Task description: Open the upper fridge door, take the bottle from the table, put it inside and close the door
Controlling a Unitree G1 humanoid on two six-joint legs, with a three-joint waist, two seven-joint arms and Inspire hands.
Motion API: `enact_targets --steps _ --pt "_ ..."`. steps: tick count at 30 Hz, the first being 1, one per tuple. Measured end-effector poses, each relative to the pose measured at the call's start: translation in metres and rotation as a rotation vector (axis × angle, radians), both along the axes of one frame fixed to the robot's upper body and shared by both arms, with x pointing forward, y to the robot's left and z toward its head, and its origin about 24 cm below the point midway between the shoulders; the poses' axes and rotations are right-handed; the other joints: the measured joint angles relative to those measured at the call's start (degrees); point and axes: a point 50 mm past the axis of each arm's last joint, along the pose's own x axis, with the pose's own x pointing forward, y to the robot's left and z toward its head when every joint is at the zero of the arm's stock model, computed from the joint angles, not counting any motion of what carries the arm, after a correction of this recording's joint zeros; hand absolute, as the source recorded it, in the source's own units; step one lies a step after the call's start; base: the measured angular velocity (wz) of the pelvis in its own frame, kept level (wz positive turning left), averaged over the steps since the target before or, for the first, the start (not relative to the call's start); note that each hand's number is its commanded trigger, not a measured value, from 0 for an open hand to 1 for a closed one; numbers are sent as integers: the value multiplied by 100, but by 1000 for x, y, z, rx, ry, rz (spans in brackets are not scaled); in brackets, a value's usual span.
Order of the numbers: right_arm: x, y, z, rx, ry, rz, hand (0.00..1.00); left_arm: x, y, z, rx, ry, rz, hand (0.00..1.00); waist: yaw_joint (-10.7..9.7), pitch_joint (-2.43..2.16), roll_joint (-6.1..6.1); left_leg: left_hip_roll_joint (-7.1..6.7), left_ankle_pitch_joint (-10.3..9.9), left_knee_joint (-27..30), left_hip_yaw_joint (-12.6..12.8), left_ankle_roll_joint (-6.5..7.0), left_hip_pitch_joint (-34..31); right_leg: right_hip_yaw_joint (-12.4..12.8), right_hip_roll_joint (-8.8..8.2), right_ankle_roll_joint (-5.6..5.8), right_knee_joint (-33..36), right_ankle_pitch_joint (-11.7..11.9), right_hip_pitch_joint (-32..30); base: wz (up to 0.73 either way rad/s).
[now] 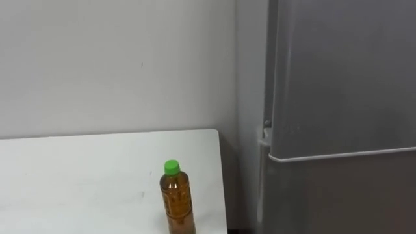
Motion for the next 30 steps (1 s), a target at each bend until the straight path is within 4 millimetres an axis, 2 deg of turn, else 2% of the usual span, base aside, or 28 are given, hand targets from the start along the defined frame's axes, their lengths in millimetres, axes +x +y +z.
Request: enact_targets --steps 4,8,12,14,17,18,21,25,30 --pt "2 0 0 1 -8 -1 0 9 -4 19 24 -83 -26 0 -97 -18 45 2 0 -5 1 0 -8 17 4 0 -4 0 -18 0" --pt "4 1 0 2 -14 -1 0 20 -9 37 37 -161 -65 0 -107 -22 57 2 1 -4 20 1 -6 95 6 0 10 0 -60 -4" --pt "3 2 0 8 -14 -2 0 27 -13 47 45 -210 -119 0 -118 -3 19 1 1 -11 43 1 32 132 7 0 10 0 -50 -5" --pt "5 4 -1 12 -17 -3 0 32 -15 51 44 -228 -132 0 -189 1 14 2 1 -9 25 1 9 122 7 0 7 0 -56 3" --pt "8 9 -2 23 -23 -3 0 37 -19 65 56 -288 -152 0 -279 35 -49 2 1 -5 19 0 -9 122 10 0 3 0 -67 2" --pt "12 11 -2 28 -32 -1 0 39 -22 73 63 -318 -164 0 -304 44 -82 2 1 1 19 0 -19 120 10 0 2 0 -72 0" --pt "13 12 -3 32 -28 3 0 46 -34 92 75 -401 -233 0 -309 32 -118 -1 0 -3 21 2 -37 123 9 5 3 8 -62 0" --pt "13 12 -3 31 -28 5 0 48 -54 112 94 -489 -355 0 -329 21 -88 0 0 -2 19 1 -11 123 10 5 -8 9 -67 0" --pt "13 12 -3 32 -26 5 0 52 -64 130 107 -554 -420 0 -414 12 -70 -1 1 -1 18 1 -8 121 12 4 -11 9 -68 0"
